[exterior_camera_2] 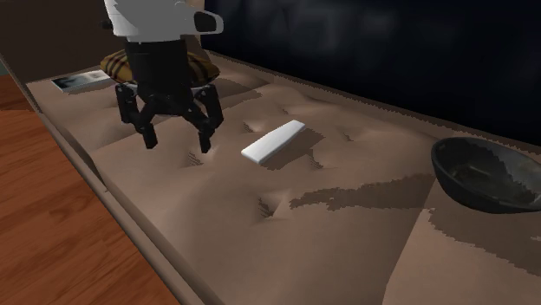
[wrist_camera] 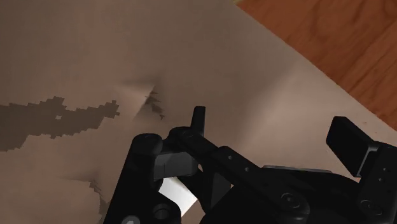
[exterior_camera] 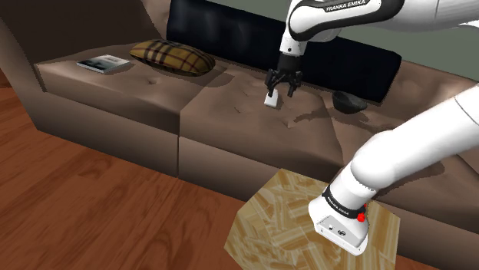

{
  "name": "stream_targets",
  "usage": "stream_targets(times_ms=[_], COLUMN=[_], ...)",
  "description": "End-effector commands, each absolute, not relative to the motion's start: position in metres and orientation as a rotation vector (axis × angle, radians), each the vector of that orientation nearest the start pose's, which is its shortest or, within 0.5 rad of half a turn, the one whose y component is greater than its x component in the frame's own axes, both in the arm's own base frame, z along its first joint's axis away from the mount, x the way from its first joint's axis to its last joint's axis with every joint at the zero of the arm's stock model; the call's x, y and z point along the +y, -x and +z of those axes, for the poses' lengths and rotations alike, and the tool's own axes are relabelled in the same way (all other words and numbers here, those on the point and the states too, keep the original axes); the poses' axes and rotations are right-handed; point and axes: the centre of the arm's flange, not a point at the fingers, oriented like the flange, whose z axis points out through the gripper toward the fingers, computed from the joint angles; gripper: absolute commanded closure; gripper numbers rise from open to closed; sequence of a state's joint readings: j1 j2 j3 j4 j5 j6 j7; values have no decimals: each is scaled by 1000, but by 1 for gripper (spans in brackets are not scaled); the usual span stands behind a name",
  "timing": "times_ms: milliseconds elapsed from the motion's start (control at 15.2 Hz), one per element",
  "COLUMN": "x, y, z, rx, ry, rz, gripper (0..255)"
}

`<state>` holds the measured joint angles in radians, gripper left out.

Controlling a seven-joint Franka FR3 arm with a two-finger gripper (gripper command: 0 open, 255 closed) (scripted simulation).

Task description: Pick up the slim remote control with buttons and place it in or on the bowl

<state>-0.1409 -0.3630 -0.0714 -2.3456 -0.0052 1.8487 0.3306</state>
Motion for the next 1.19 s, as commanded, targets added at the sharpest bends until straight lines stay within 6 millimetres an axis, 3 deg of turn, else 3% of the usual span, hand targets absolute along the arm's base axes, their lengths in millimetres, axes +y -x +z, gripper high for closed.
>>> stream_targets(times_ms=[0,594,1122], x=[-107,-193,-280], y=[-430,-490,-528], z=[451,411,380], rx=[903,1237,1522], ry=[2993,2889,2764], rz=[192,111,37], gripper=[0,0,0])
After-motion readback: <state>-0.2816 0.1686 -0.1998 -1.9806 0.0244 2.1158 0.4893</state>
